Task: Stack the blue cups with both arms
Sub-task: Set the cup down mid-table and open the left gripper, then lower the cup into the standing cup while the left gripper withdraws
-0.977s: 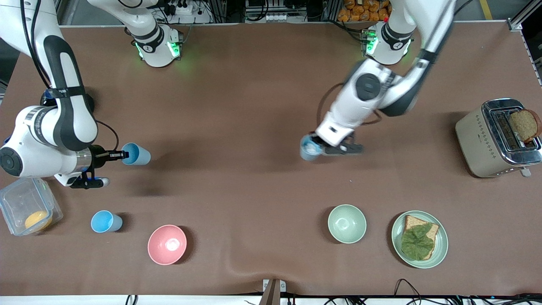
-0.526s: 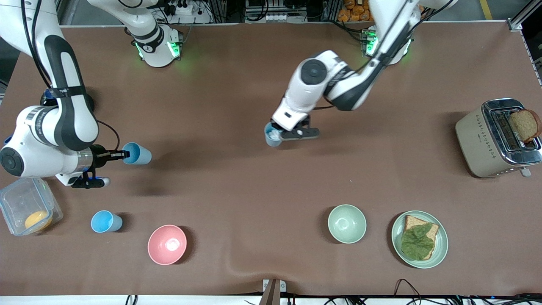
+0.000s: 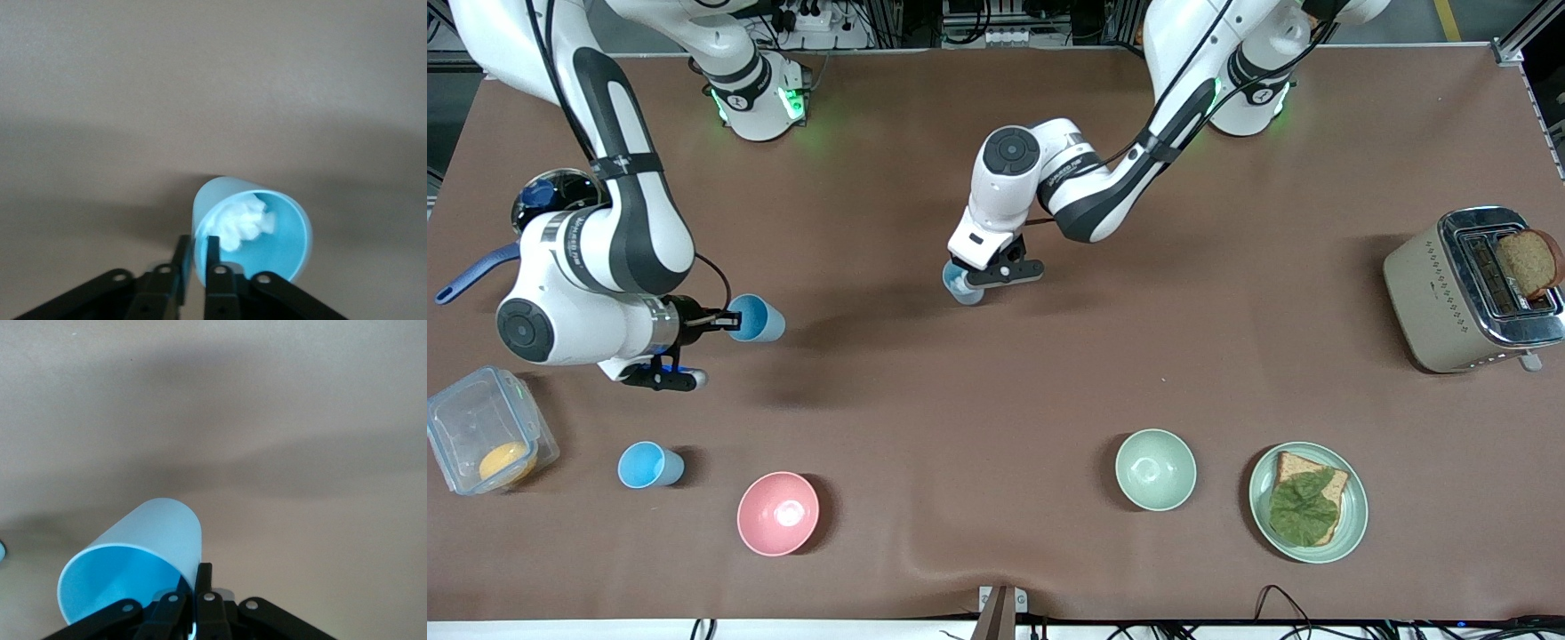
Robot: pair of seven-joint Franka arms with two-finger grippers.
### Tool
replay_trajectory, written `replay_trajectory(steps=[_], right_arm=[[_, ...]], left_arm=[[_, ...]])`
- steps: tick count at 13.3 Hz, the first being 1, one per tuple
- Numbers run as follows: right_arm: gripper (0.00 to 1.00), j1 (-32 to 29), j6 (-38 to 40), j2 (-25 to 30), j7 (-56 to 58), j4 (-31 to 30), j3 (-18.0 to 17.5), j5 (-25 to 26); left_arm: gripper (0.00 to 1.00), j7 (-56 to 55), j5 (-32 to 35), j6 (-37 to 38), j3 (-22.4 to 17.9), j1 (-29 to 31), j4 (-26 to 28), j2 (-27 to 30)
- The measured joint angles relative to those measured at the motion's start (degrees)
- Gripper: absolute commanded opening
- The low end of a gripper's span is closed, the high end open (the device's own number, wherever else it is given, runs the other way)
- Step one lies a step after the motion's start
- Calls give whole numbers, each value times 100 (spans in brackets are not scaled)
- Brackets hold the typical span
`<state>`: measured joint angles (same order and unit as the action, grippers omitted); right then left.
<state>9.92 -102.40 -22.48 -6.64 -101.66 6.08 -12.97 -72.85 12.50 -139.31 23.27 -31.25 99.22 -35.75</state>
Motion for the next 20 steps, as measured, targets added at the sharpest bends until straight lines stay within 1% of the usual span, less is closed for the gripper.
replay_trajectory(steps=[3,4,5,7,10,12,15,17,18,20], right_arm=[[0,292,0,8,-684,-9,-8,-36],[0,387,2,23,-855,-10,-10,-139],[0,473,21,50,-1023,-10,-12,-305],[0,697,39,116,-1493,-10,-19,-521],[0,1353,-67,169,-2516,30,-34,-641],[0,1928,-244,172,-3317,127,-45,-650],[0,2703,-594,172,-4355,252,-51,-652],[0,2962,-738,153,-4575,254,-49,-652],[0,3039,-811,123,-4599,254,-45,-652],[0,3169,-1018,20,-4659,247,-42,-652]], left_arm=[[100,-262,0,6,-57,-25,-126,-17],[100,-269,0,85,-91,-14,-219,29],[100,-269,1,327,-136,28,-346,150],[100,-228,1,1077,-169,339,-577,688],[100,121,1,2014,-163,1093,-642,1845],[100,738,1,2560,-167,1470,-627,2450],[100,2250,1,3499,-187,1960,-639,3089],[100,3238,-19,4301,-205,2389,-874,3311],[100,3624,-102,4546,-213,2636,-1016,3359],[100,4388,-410,4678,-250,3182,-1135,3412]])
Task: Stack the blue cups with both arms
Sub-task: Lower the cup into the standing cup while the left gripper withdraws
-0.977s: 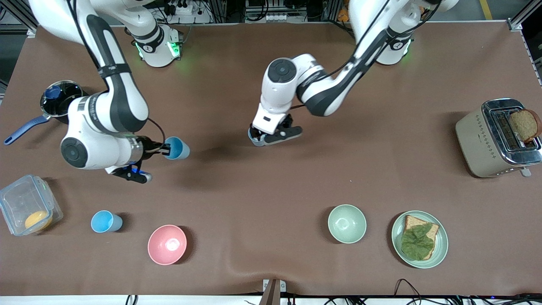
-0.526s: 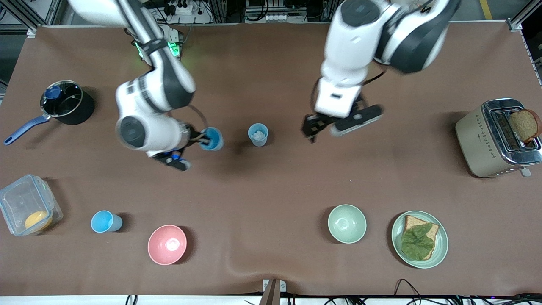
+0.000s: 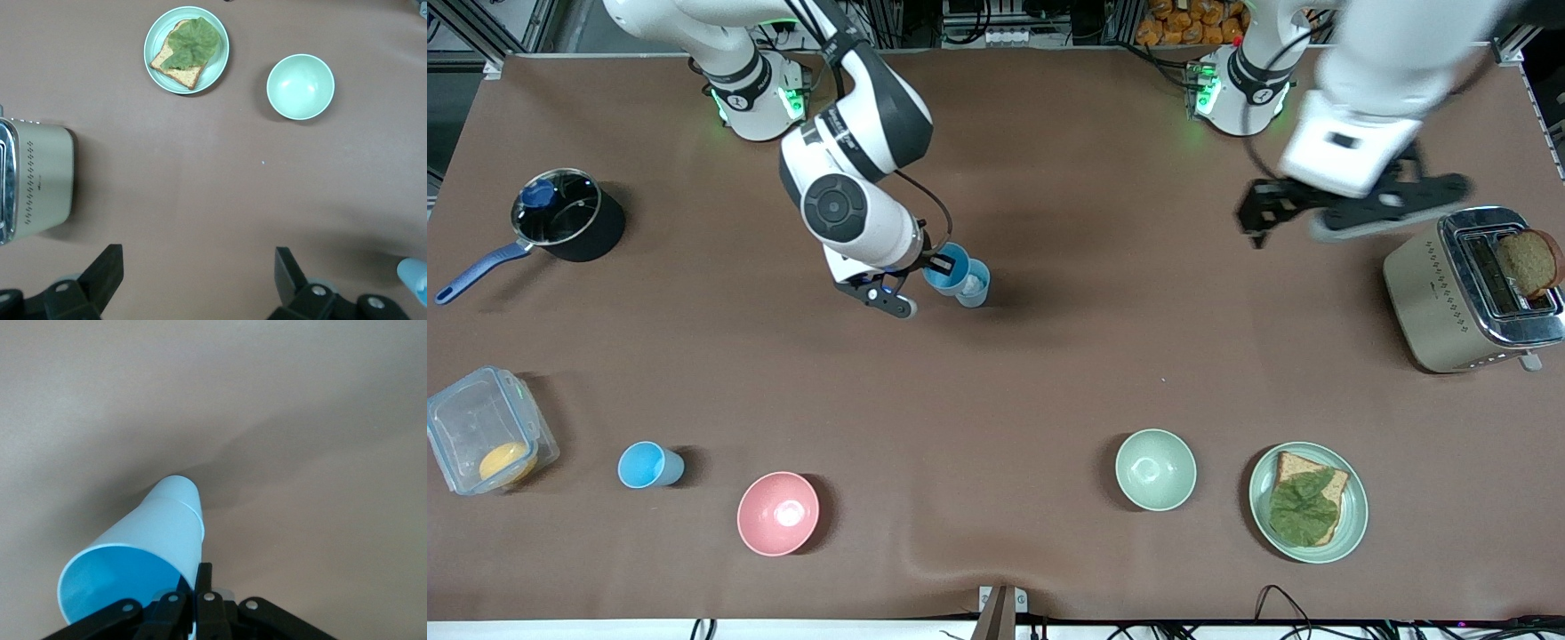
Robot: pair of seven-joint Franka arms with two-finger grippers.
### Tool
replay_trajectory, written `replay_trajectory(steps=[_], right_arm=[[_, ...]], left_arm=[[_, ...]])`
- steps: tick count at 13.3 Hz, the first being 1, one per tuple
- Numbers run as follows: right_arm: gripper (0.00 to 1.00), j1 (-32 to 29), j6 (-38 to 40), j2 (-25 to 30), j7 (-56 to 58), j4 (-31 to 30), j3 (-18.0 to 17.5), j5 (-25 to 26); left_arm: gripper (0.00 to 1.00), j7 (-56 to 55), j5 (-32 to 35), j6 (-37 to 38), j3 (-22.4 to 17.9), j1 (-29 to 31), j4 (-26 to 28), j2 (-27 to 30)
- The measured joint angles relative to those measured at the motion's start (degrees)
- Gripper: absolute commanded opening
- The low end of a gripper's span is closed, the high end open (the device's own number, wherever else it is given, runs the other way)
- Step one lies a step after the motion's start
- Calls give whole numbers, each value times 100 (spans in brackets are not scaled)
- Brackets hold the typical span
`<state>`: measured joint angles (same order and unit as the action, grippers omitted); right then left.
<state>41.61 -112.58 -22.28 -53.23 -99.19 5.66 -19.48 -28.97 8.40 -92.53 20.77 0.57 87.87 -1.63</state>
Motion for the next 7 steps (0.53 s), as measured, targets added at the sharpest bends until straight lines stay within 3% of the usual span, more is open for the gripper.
replay_trajectory(steps=[5,6,7], right_arm=[[0,314,-266,-277,-64,-9,4,5],[5,329,-266,-292,-65,-10,6,9],[34,336,-266,-299,-66,-11,6,10]], left_arm=[[100,1196,-319,-5,-679,334,291,-6],[100,1203,-319,-90,-719,352,436,-7],[100,1218,-319,-171,-739,386,538,-7]])
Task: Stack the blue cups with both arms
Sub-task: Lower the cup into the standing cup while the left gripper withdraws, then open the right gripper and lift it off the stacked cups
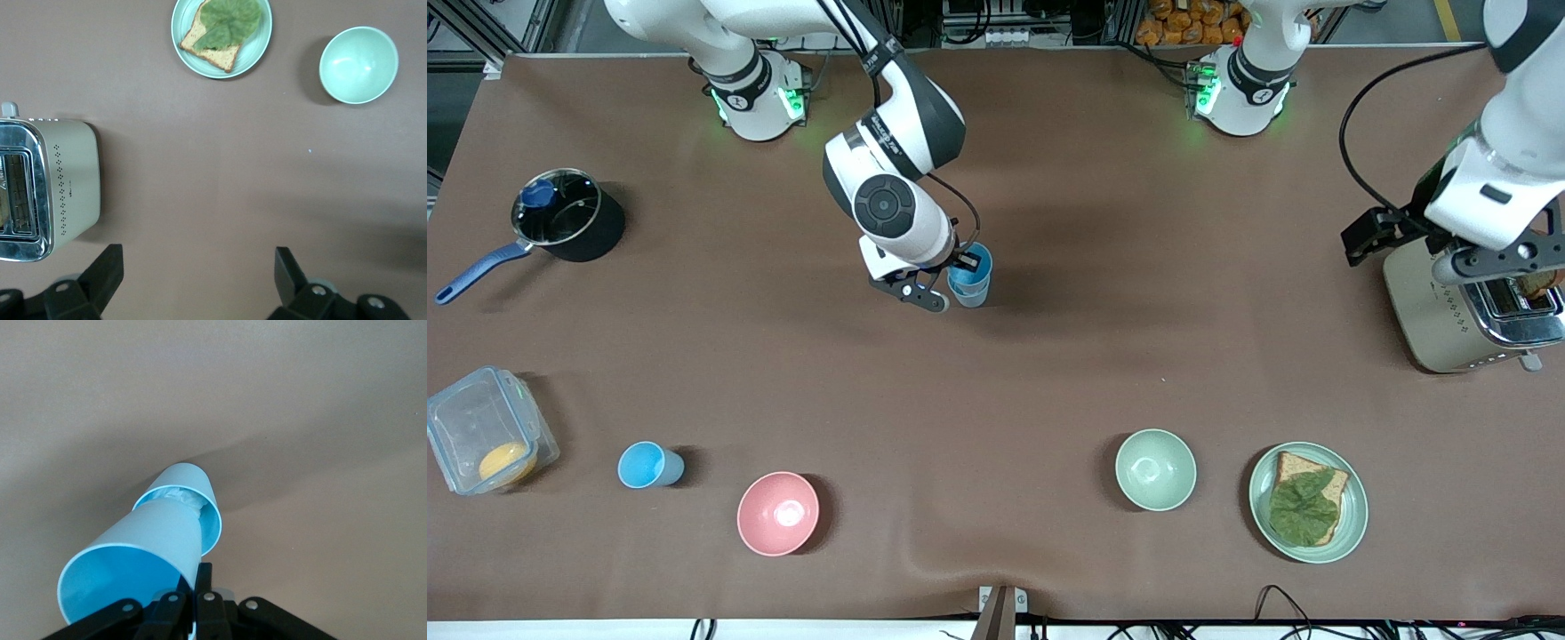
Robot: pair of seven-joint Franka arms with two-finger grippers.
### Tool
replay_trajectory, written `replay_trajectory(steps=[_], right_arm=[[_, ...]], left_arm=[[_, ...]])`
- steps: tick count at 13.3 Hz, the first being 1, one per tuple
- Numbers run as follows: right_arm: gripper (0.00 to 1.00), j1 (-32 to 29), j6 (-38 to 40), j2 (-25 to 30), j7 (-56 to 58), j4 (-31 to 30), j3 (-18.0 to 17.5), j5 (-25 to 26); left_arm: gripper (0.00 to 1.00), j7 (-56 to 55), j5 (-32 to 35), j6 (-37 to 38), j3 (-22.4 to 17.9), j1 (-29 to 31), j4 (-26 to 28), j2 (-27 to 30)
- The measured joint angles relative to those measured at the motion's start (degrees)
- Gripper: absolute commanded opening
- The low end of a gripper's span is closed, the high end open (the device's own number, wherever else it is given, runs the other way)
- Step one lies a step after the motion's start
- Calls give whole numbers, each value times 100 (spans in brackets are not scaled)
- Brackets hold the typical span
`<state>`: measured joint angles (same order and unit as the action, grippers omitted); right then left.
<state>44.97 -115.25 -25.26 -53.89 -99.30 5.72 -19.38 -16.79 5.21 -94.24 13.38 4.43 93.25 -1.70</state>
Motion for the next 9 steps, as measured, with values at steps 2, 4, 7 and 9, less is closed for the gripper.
replay_trajectory(steps=[2,4,7,9], right_arm=[[100,9,1,-14,-9,-8,0,2],[100,8,8,-20,-90,-9,30,36],[100,-137,318,51,121,50,151,261],[100,-541,814,250,824,90,185,471]], left_arm=[[100,40,0,-55,-6,57,37,6],[100,74,0,-72,0,63,16,25],[100,79,0,-72,16,62,14,28],[100,85,0,-71,22,60,18,25]])
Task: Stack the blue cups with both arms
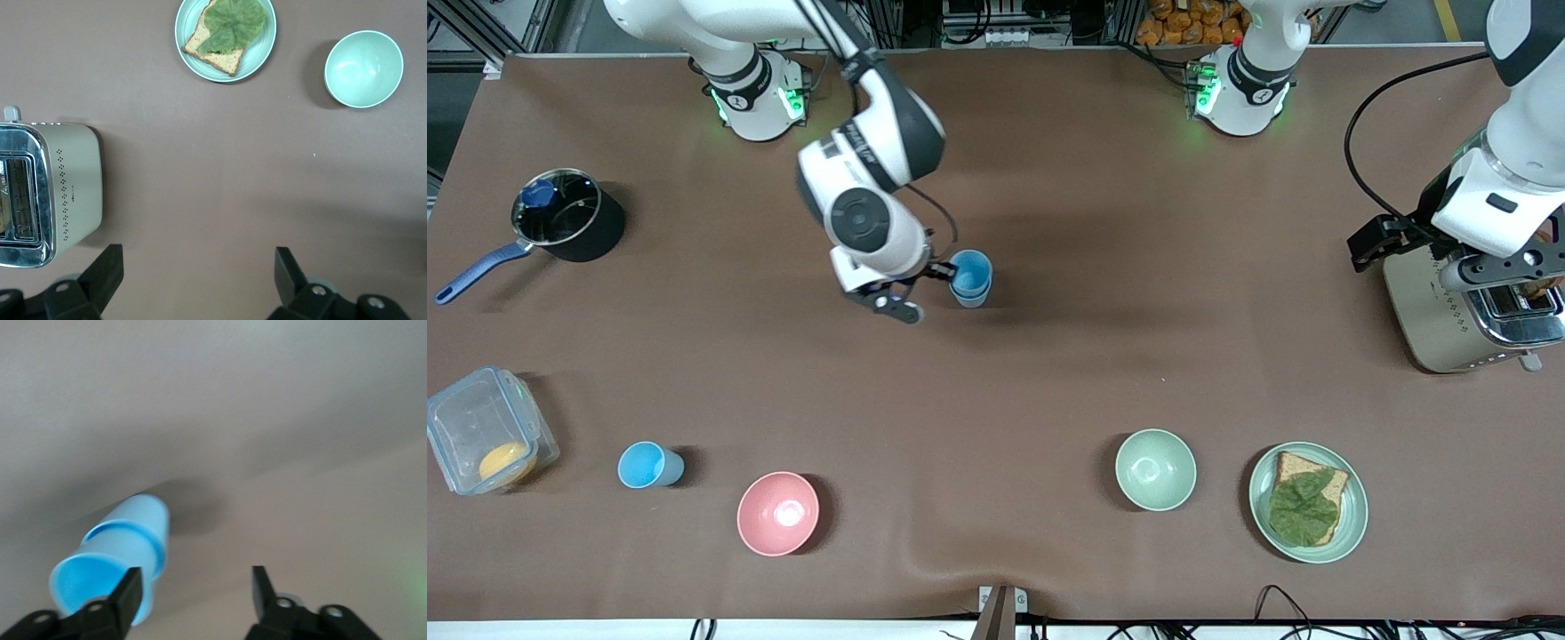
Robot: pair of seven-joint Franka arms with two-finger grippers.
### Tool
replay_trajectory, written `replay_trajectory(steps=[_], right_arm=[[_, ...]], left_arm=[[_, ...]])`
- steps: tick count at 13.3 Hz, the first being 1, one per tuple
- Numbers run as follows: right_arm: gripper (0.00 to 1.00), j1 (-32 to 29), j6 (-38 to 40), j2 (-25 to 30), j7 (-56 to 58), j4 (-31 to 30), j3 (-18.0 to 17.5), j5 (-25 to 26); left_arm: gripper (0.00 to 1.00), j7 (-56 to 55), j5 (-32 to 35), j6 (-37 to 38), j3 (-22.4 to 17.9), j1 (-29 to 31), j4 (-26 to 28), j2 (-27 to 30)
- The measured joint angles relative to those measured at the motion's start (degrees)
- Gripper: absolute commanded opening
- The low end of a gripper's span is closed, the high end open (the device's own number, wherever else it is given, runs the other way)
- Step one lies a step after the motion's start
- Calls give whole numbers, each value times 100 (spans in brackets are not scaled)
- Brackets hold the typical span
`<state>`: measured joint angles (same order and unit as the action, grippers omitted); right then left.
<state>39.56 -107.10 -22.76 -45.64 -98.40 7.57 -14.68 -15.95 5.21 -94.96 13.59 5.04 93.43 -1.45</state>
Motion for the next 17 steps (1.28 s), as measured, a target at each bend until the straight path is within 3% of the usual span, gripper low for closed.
replay_trajectory(steps=[9,11,13,17], right_arm=[[100,-2155,943,1891,3631,-921,35,821],[100,-2641,1143,2344,4193,-903,11,1034],[100,-3172,1346,2679,4665,-740,-228,1206],[100,-4054,1648,2751,5458,16,-639,1244]], left_arm=[[100,1,0,2,12,-24,23,-109],[100,1,0,2,18,-28,17,-105],[100,1,-14,2,27,-29,-36,-76],[100,1,-76,38,27,-29,-90,-17]])
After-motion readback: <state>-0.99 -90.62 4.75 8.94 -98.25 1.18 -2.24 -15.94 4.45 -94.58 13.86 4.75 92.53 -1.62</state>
